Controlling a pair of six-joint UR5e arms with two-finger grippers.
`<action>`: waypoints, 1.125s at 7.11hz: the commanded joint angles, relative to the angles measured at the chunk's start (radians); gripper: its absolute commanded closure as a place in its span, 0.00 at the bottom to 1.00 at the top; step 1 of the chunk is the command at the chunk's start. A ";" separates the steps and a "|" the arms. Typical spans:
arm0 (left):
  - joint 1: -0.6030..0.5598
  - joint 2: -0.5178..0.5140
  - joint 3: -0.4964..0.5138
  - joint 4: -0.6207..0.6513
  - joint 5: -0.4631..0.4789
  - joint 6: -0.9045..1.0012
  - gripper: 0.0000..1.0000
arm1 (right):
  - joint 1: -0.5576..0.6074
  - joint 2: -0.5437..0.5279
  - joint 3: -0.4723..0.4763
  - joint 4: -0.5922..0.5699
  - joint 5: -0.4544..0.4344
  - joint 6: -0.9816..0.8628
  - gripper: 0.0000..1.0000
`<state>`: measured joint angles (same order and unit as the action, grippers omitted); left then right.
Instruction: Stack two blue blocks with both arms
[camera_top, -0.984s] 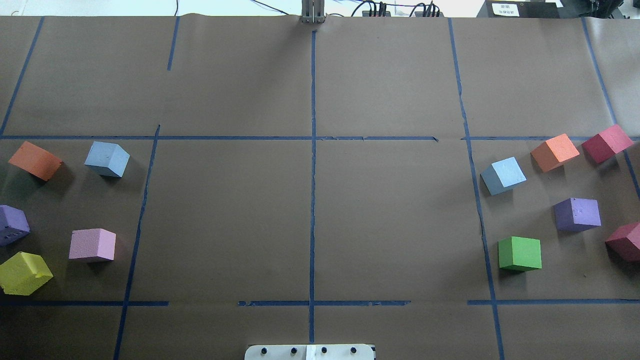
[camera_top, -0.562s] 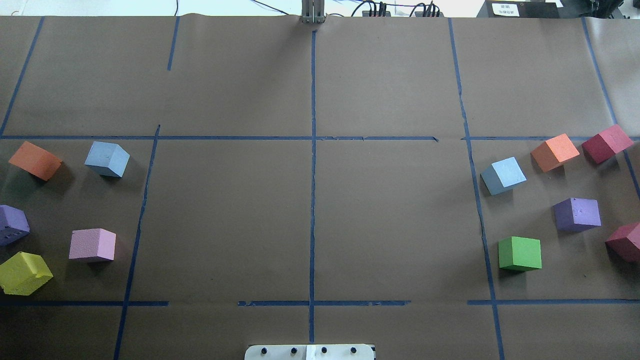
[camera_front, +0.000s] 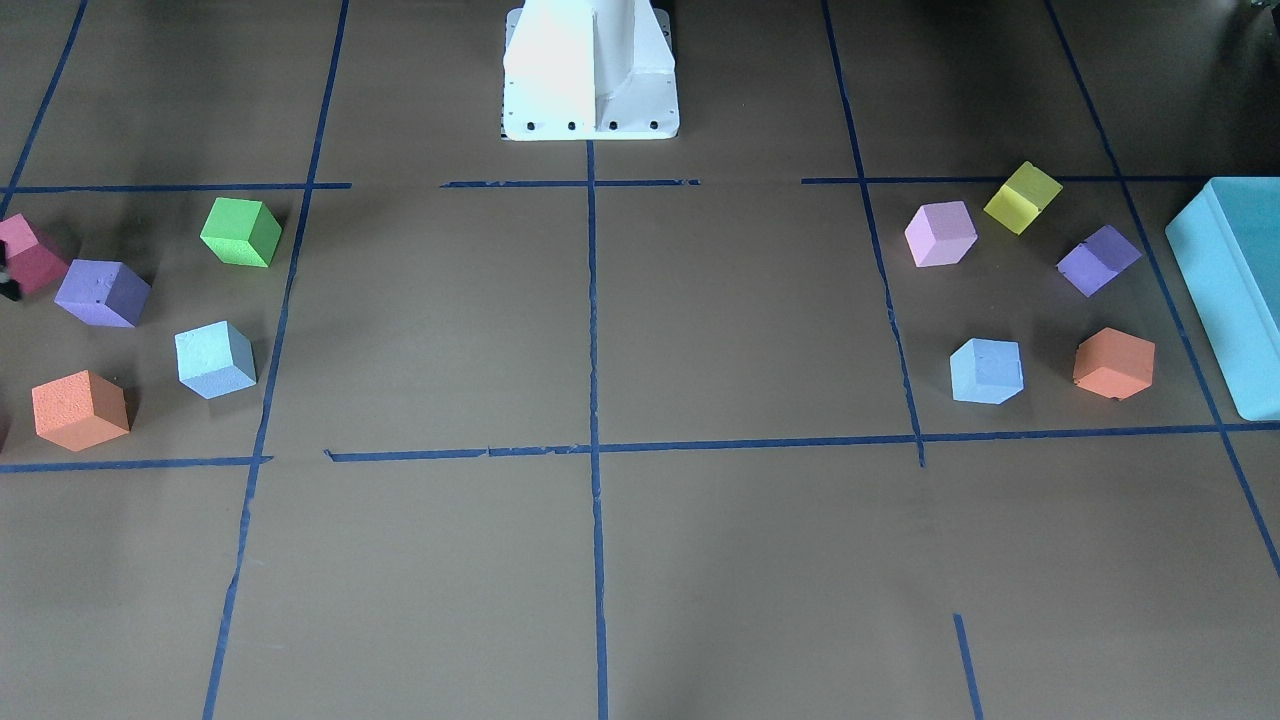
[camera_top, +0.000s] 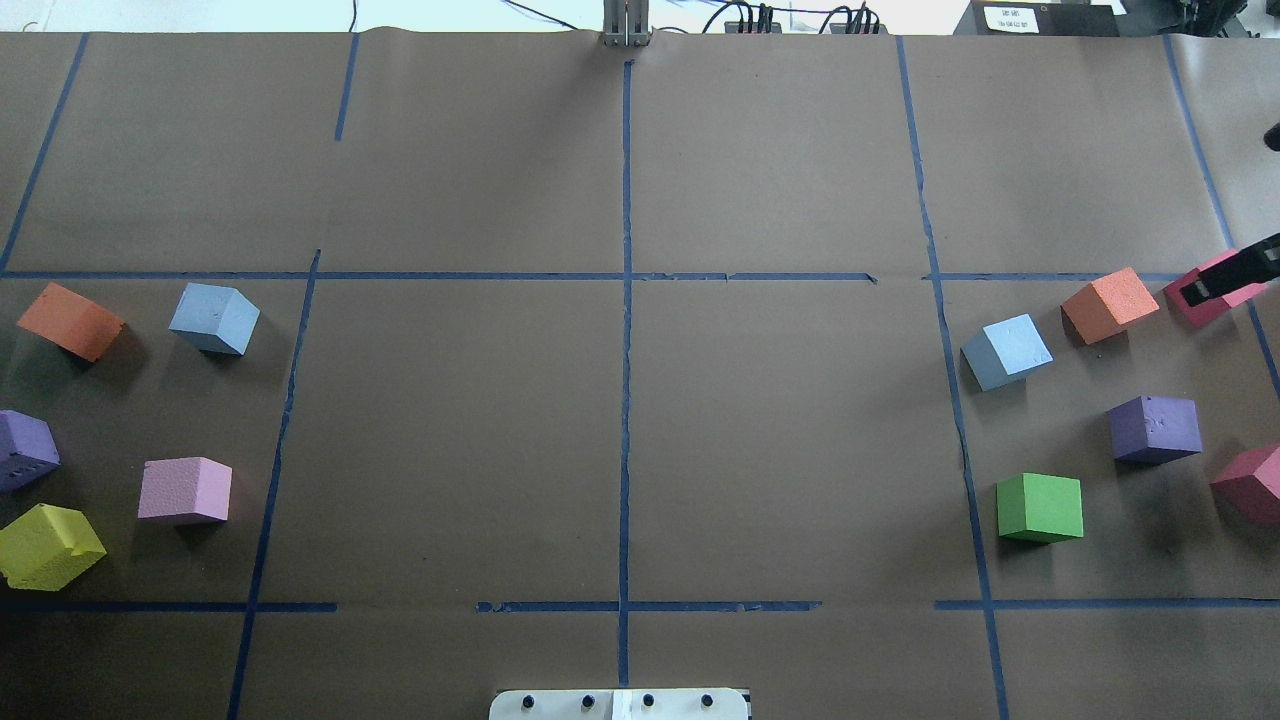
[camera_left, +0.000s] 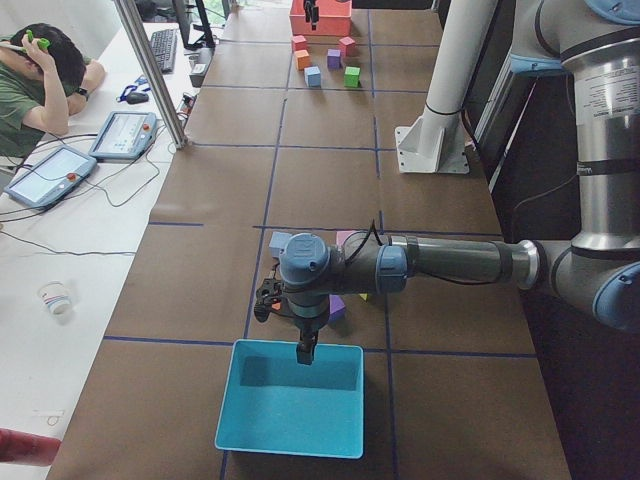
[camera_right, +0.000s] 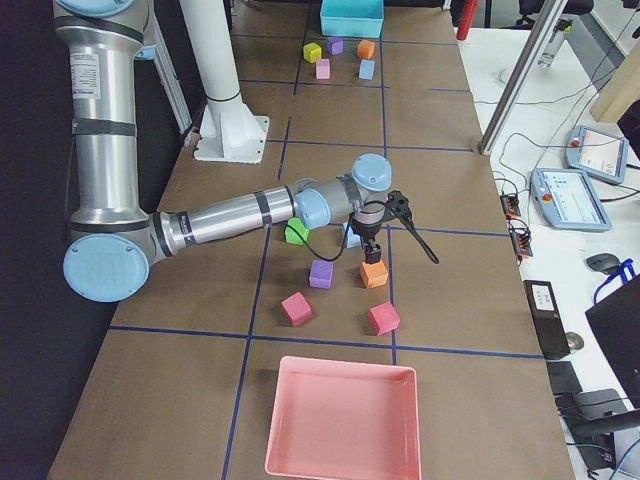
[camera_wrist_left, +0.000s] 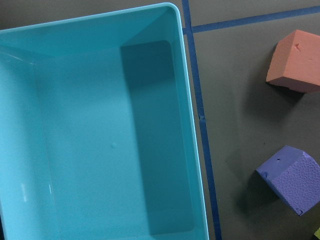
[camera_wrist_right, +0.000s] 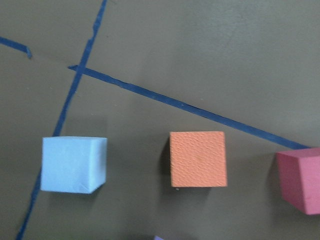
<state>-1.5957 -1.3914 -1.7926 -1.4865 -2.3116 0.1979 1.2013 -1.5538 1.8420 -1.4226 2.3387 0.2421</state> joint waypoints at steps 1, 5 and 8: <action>-0.001 0.000 -0.001 0.000 0.000 0.000 0.00 | -0.136 0.067 0.000 0.027 -0.039 0.284 0.01; 0.000 0.000 -0.001 0.002 0.000 0.000 0.00 | -0.295 0.118 -0.036 0.040 -0.219 0.350 0.01; 0.000 0.000 -0.001 0.000 0.000 0.000 0.00 | -0.309 0.124 -0.162 0.208 -0.216 0.352 0.01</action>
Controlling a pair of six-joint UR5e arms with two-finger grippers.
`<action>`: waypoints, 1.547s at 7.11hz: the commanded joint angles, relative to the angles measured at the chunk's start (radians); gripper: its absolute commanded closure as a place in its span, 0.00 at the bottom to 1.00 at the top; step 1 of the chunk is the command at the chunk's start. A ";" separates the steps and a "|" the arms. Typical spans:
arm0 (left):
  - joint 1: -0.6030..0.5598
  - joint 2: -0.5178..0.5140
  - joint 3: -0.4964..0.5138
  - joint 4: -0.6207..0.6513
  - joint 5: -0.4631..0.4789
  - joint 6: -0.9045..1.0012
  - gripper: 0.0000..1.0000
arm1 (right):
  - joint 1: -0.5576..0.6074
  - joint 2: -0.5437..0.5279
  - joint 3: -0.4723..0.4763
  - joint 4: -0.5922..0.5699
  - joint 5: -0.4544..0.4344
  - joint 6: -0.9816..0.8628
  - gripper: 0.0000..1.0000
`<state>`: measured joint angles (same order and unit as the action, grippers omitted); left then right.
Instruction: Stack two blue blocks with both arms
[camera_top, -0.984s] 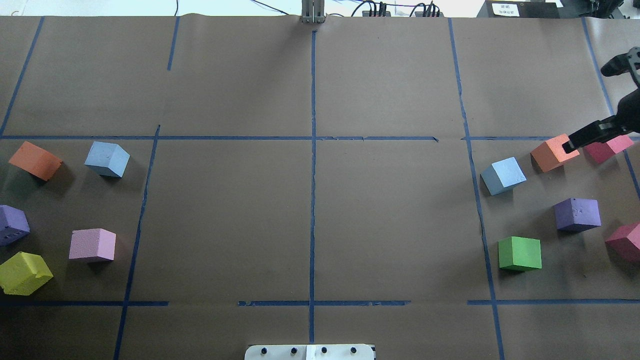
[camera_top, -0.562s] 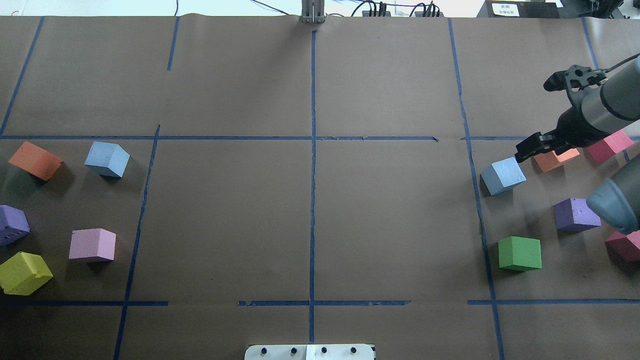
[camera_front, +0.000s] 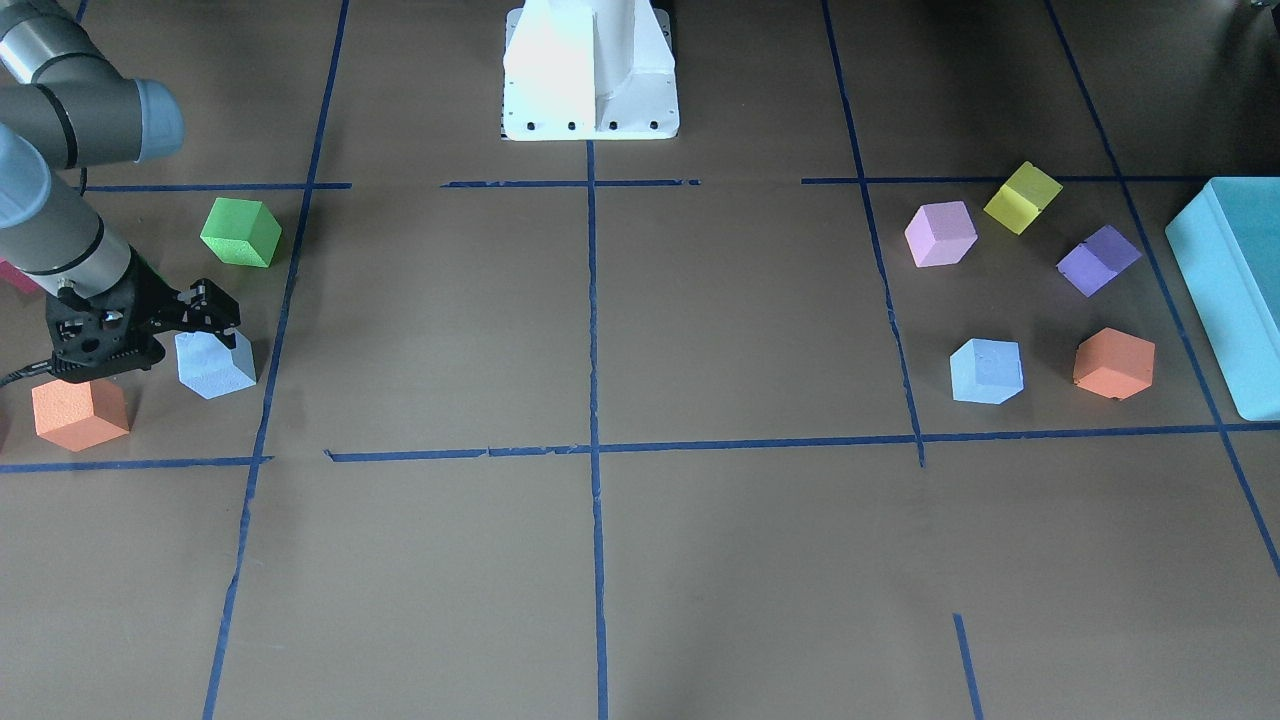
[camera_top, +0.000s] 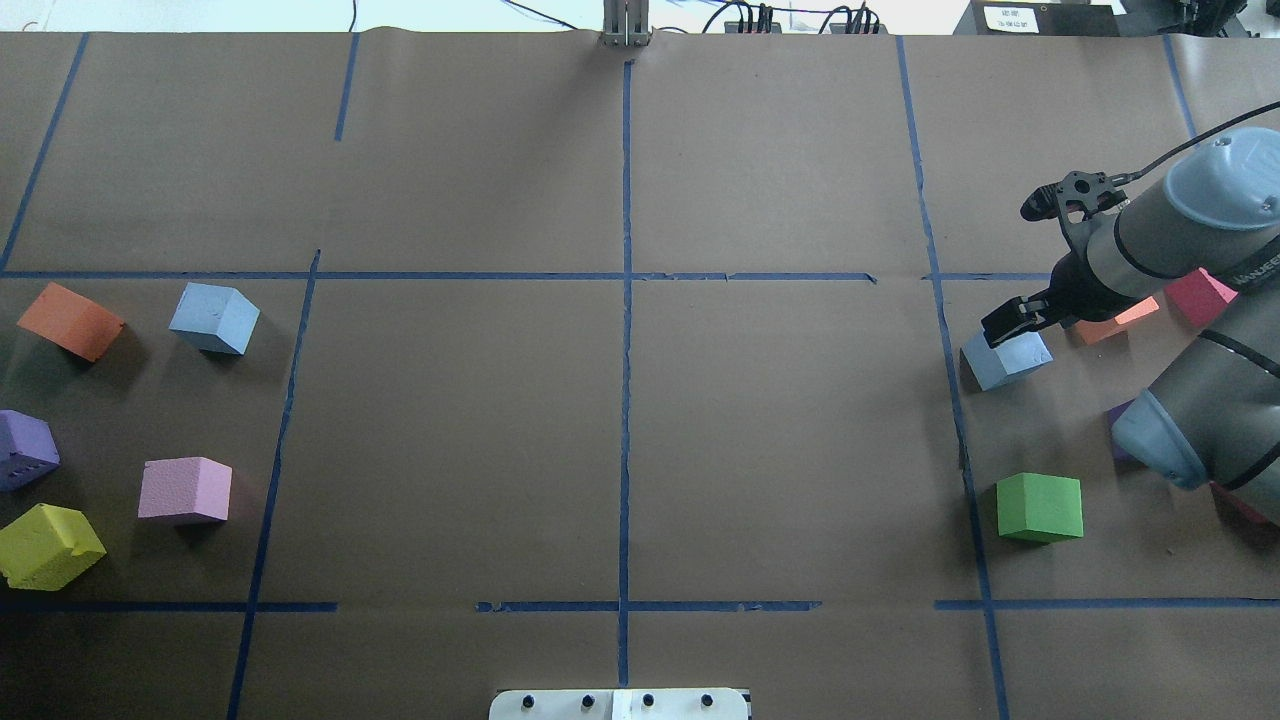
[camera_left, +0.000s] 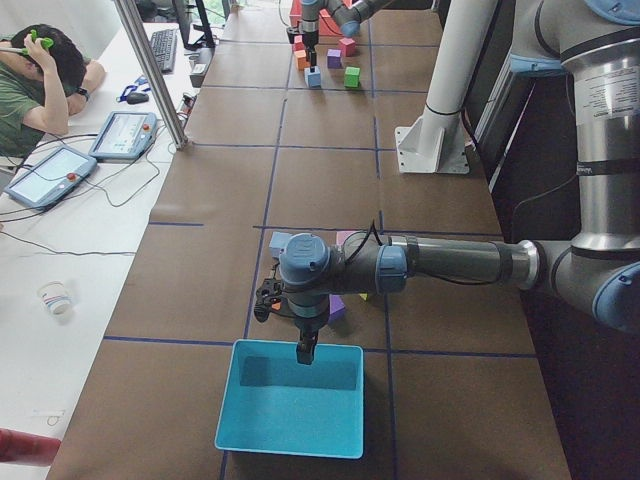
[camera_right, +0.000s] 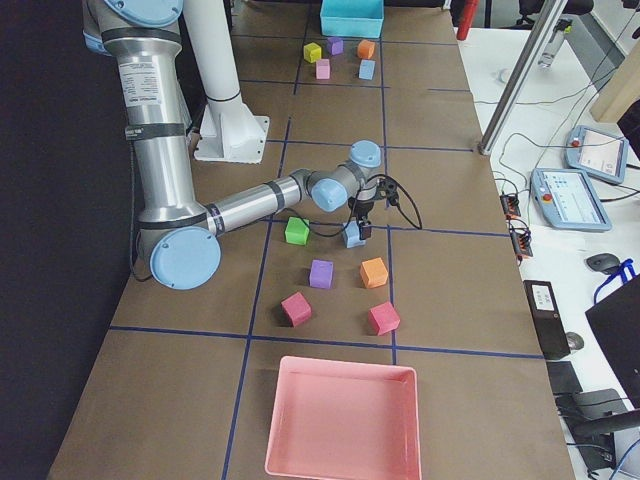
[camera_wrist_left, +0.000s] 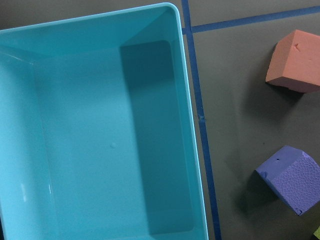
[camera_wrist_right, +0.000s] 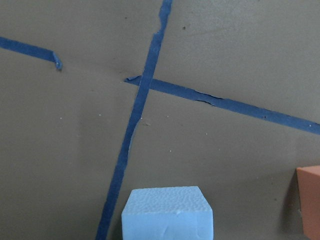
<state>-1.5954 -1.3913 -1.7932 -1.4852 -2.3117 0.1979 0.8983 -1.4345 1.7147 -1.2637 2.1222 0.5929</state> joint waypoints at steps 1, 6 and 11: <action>0.000 0.000 0.000 0.000 0.000 0.000 0.00 | -0.013 0.008 -0.035 0.050 -0.001 0.001 0.01; 0.000 0.002 0.000 0.000 0.000 0.000 0.00 | -0.052 0.008 -0.067 0.049 0.001 -0.001 0.59; 0.000 0.015 0.000 -0.003 -0.061 0.000 0.00 | -0.136 0.403 -0.101 -0.262 -0.011 0.282 0.68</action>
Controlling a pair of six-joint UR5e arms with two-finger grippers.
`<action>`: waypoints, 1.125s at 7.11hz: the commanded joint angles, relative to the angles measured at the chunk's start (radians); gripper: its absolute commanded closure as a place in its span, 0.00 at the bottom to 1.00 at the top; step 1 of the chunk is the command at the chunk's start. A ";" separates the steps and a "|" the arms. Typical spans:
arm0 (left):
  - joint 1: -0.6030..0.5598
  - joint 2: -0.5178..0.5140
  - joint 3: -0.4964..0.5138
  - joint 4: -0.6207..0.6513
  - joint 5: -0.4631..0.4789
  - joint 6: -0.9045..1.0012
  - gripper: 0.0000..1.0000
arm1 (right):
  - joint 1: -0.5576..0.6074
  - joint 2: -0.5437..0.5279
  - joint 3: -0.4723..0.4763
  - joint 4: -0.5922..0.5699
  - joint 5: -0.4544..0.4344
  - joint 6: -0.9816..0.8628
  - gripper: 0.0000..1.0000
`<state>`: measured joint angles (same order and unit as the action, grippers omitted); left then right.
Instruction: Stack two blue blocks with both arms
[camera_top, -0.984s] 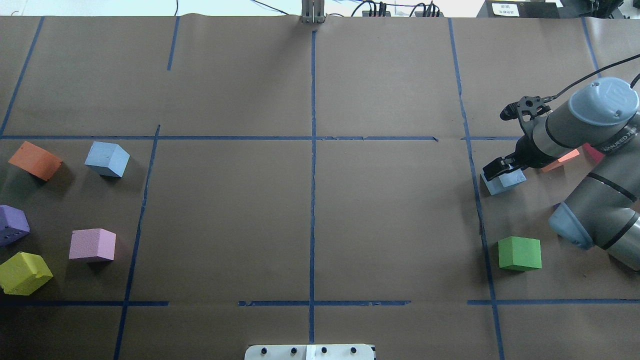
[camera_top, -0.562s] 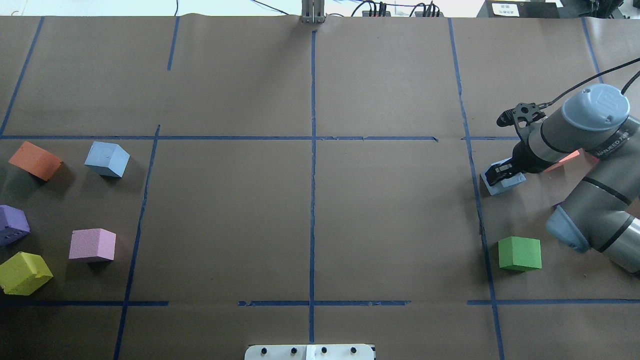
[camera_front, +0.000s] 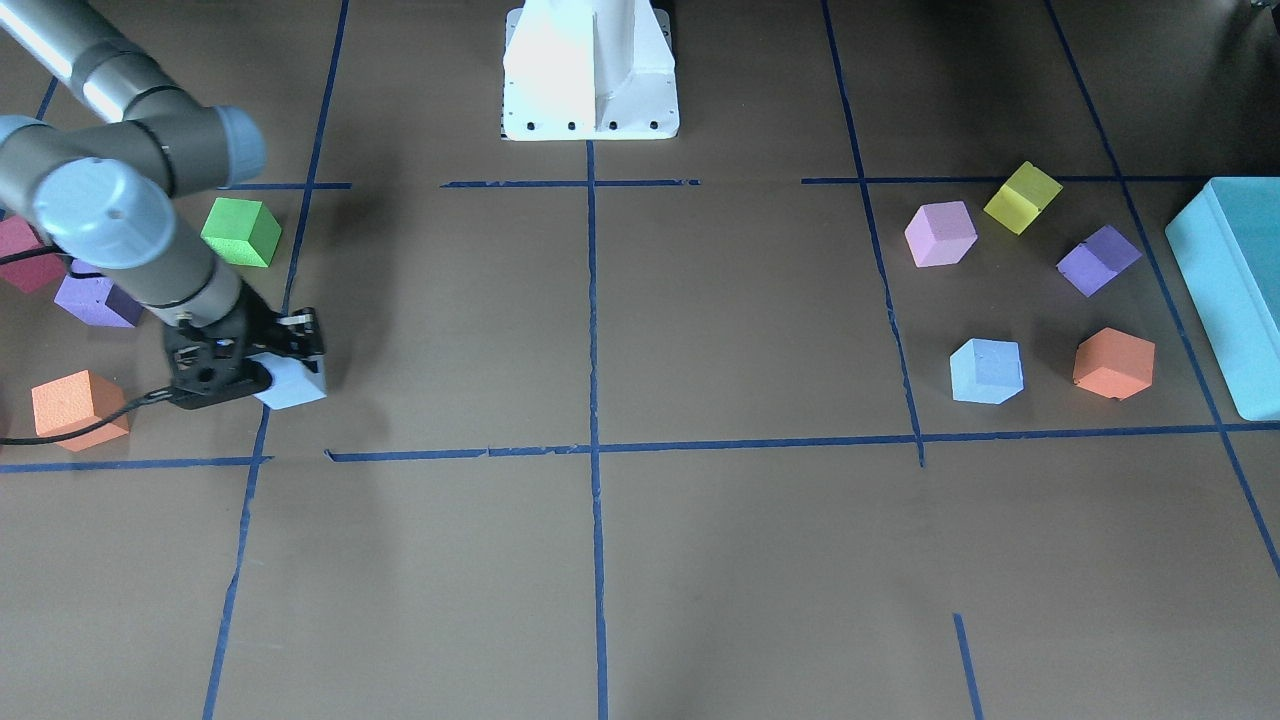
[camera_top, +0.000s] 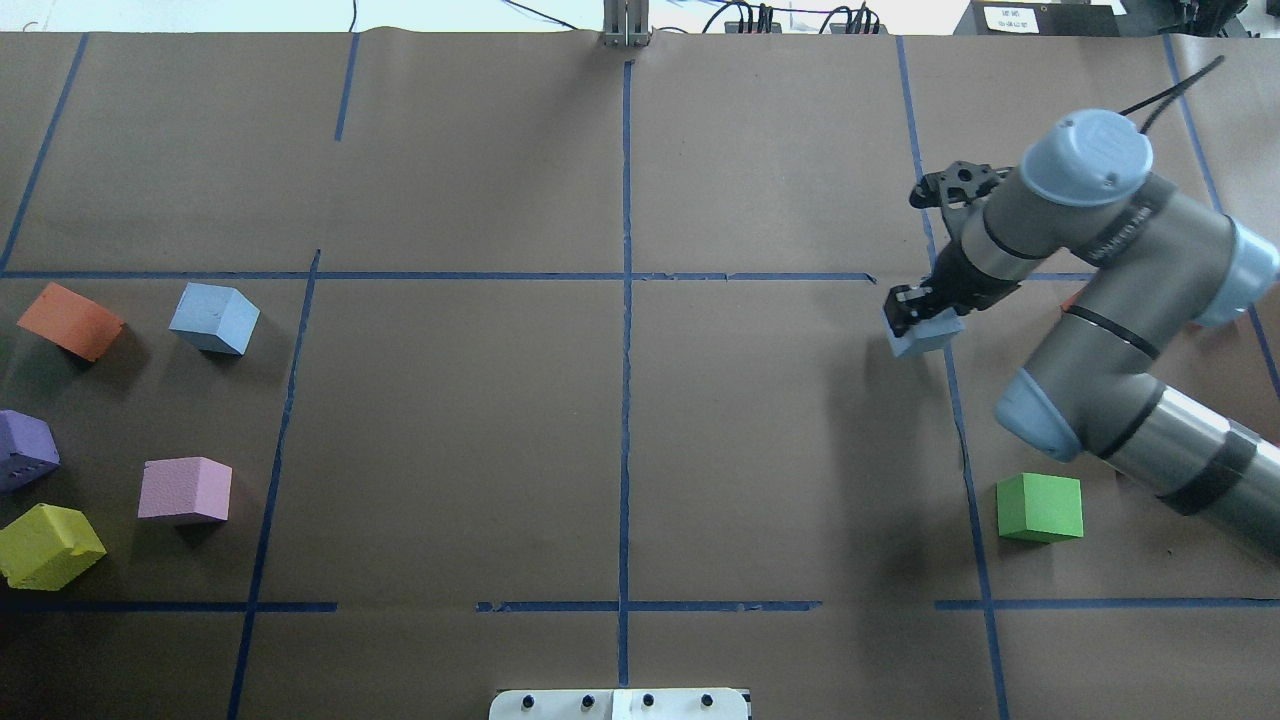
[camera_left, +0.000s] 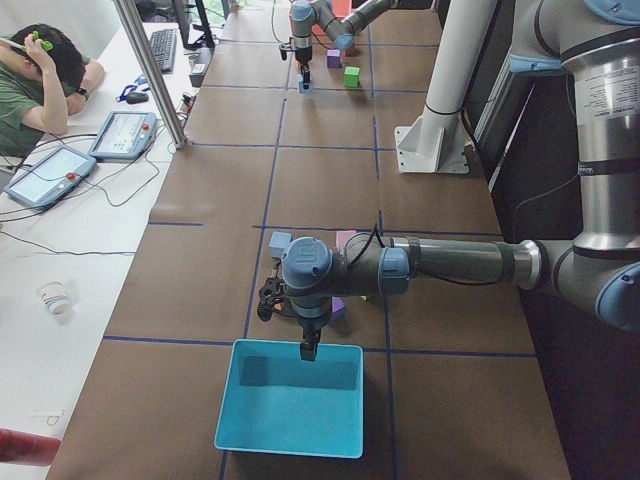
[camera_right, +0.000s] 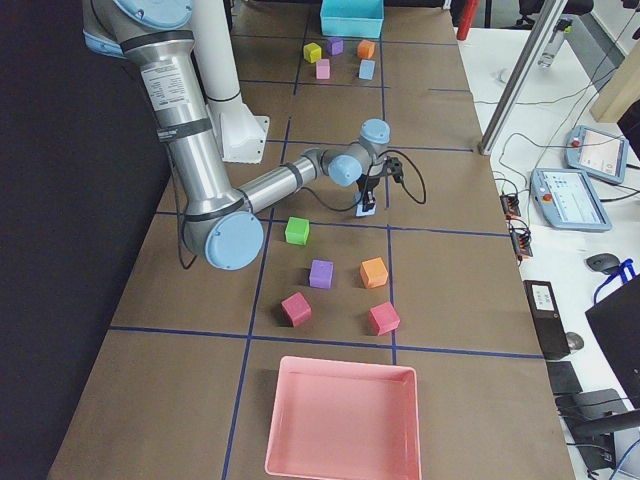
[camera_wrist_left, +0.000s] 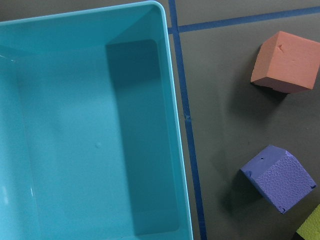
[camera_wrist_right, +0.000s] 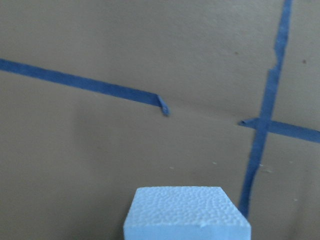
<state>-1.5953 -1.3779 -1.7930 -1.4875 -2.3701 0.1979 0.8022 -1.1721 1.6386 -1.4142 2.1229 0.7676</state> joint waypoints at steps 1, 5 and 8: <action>0.000 0.002 0.000 -0.001 -0.001 0.000 0.00 | -0.084 0.272 -0.107 -0.117 -0.050 0.233 0.68; 0.000 0.002 -0.002 -0.001 -0.003 0.000 0.00 | -0.228 0.601 -0.450 -0.109 -0.205 0.476 0.64; 0.000 0.002 -0.002 -0.002 -0.001 0.000 0.00 | -0.250 0.595 -0.450 -0.104 -0.236 0.467 0.02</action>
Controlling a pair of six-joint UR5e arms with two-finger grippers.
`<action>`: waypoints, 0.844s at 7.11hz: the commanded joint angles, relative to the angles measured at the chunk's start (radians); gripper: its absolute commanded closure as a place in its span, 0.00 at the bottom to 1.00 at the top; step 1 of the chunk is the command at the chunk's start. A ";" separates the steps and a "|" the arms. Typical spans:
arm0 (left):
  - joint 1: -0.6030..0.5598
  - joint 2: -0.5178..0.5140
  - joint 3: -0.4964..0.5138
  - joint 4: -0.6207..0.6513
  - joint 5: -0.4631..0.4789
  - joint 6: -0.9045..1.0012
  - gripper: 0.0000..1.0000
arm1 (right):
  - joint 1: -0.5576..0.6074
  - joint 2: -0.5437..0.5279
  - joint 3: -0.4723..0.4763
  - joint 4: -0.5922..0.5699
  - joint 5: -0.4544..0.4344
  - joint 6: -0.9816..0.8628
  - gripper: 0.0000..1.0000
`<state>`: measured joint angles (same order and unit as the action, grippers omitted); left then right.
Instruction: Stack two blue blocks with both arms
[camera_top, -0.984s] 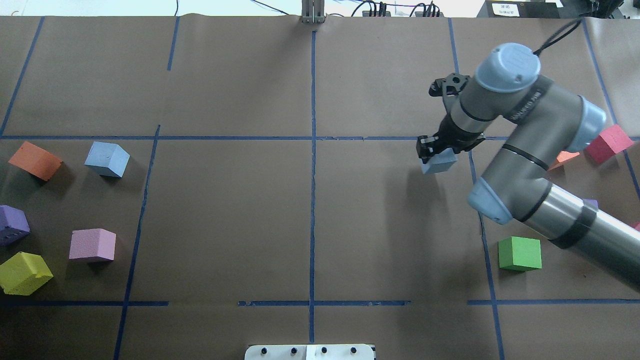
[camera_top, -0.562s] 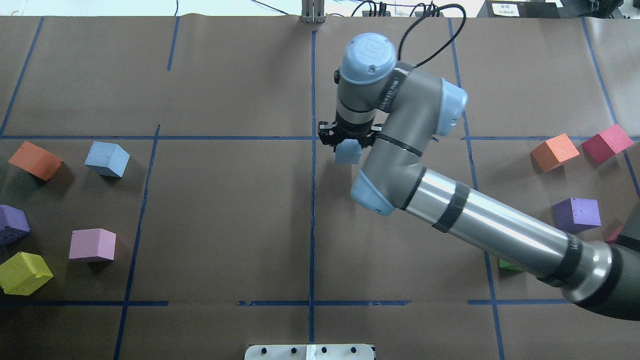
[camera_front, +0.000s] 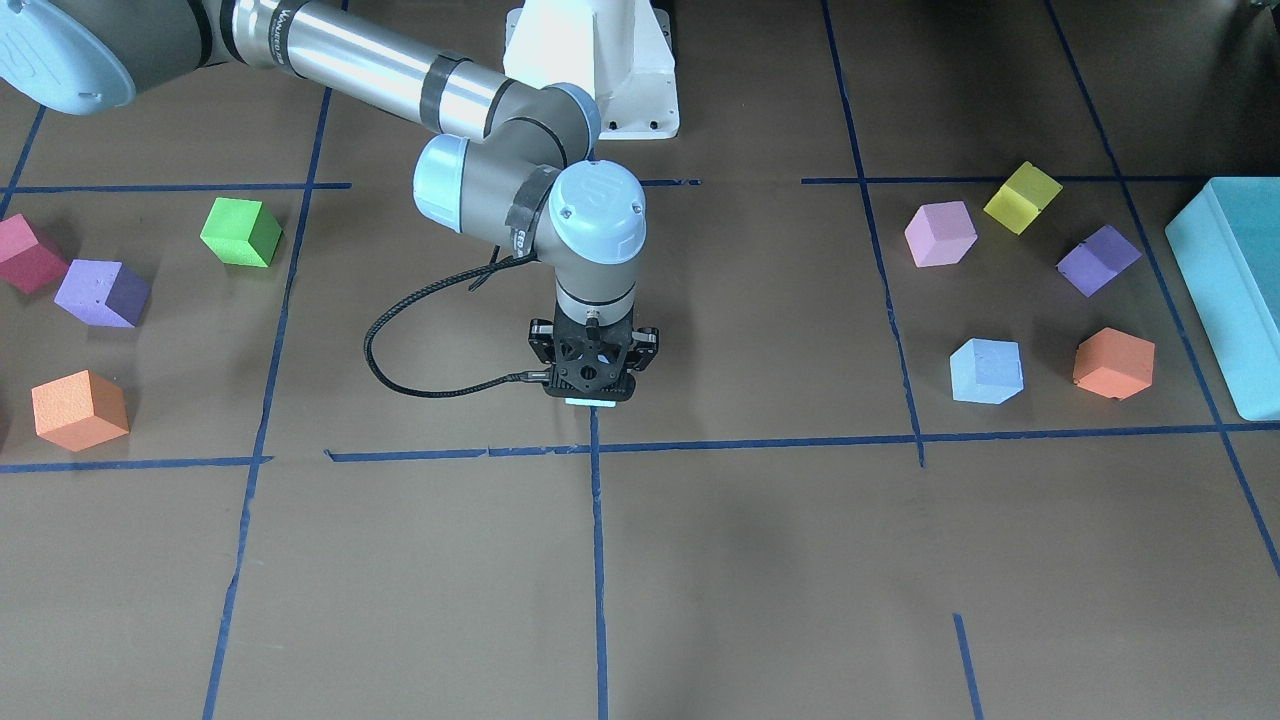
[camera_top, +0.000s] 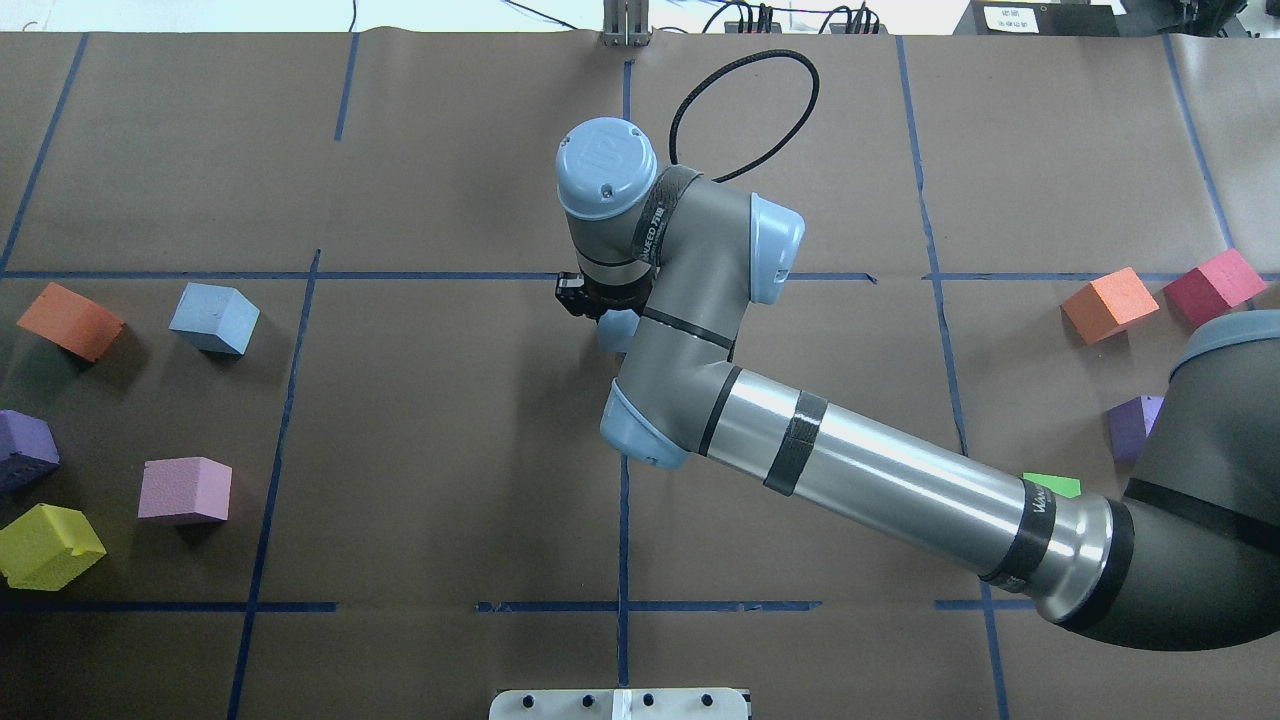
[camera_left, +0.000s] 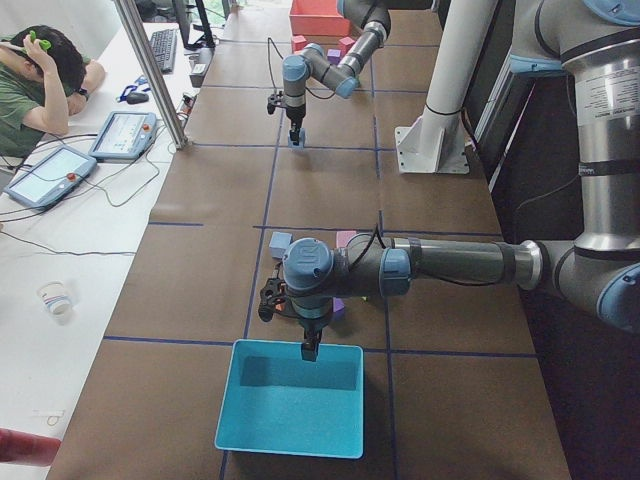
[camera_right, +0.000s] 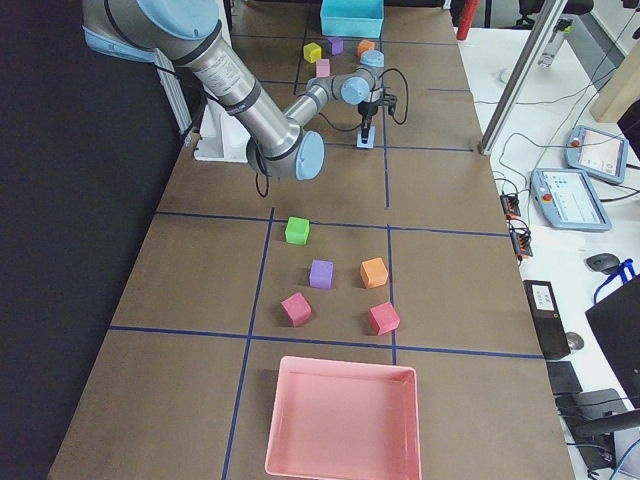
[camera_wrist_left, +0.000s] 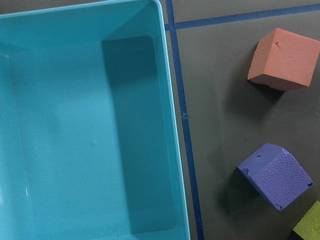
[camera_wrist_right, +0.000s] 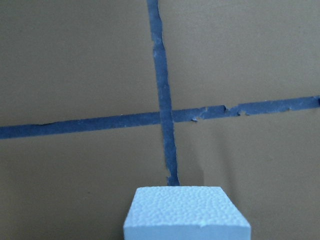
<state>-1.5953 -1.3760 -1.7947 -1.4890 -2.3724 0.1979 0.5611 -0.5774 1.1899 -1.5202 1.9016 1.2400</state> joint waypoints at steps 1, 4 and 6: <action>0.000 0.000 0.000 -0.004 0.001 0.000 0.00 | -0.009 0.002 -0.001 0.002 -0.015 -0.010 0.01; 0.000 0.000 -0.006 -0.007 0.001 0.000 0.00 | 0.049 0.013 0.066 -0.008 0.048 -0.037 0.01; 0.002 -0.008 -0.012 -0.008 0.001 -0.005 0.00 | 0.143 -0.007 0.149 -0.094 0.126 -0.113 0.00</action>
<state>-1.5950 -1.3779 -1.8028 -1.4959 -2.3716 0.1968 0.6503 -0.5755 1.2872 -1.5532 1.9885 1.1829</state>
